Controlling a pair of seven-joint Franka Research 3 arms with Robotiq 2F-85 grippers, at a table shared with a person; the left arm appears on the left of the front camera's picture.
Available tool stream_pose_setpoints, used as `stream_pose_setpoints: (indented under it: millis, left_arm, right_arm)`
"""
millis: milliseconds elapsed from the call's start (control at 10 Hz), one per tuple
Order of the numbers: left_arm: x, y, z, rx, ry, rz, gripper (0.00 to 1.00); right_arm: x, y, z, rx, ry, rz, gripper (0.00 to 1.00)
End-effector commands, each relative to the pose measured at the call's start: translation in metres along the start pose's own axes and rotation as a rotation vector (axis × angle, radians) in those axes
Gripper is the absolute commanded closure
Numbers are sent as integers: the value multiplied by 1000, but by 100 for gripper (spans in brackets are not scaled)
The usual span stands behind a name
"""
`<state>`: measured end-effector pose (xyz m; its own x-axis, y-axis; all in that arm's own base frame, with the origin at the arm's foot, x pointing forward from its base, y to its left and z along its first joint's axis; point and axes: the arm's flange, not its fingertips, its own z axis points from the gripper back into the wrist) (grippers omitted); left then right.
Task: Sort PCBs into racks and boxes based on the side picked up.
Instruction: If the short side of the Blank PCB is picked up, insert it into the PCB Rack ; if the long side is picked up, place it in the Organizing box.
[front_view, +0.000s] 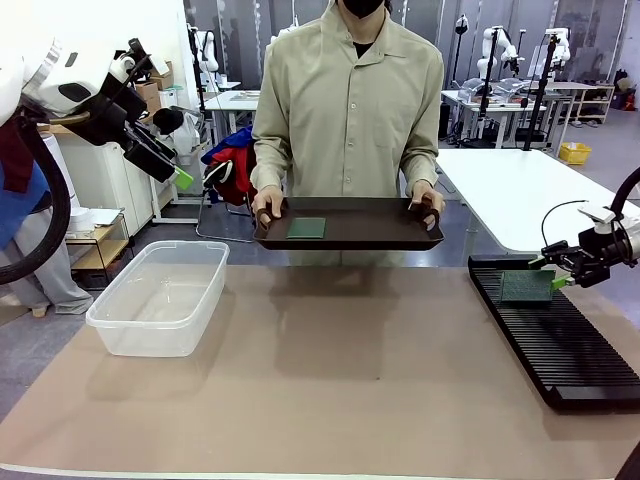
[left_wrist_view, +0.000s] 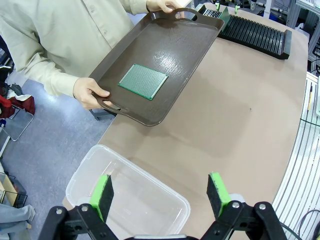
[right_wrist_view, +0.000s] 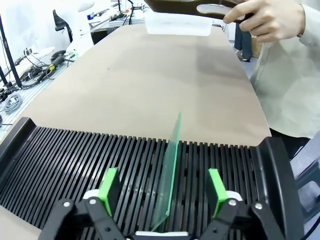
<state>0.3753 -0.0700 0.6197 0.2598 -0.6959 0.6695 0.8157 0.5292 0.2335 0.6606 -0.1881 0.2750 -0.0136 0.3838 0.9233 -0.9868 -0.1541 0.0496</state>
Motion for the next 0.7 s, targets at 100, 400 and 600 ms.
stream_pose_setpoints:
  millis: [100,400,600]
  left_arm:
    - [-2,1,0,-11,5,-14,0]
    - [-2,1,0,-11,5,-14,0]
    - [-2,1,0,-11,5,-14,0]
  right_arm:
    - [24,4,5,-29,82,20,0]
    - [49,7,9,-69,131,23,0]
    - [60,12,12,-42,145,21,0]
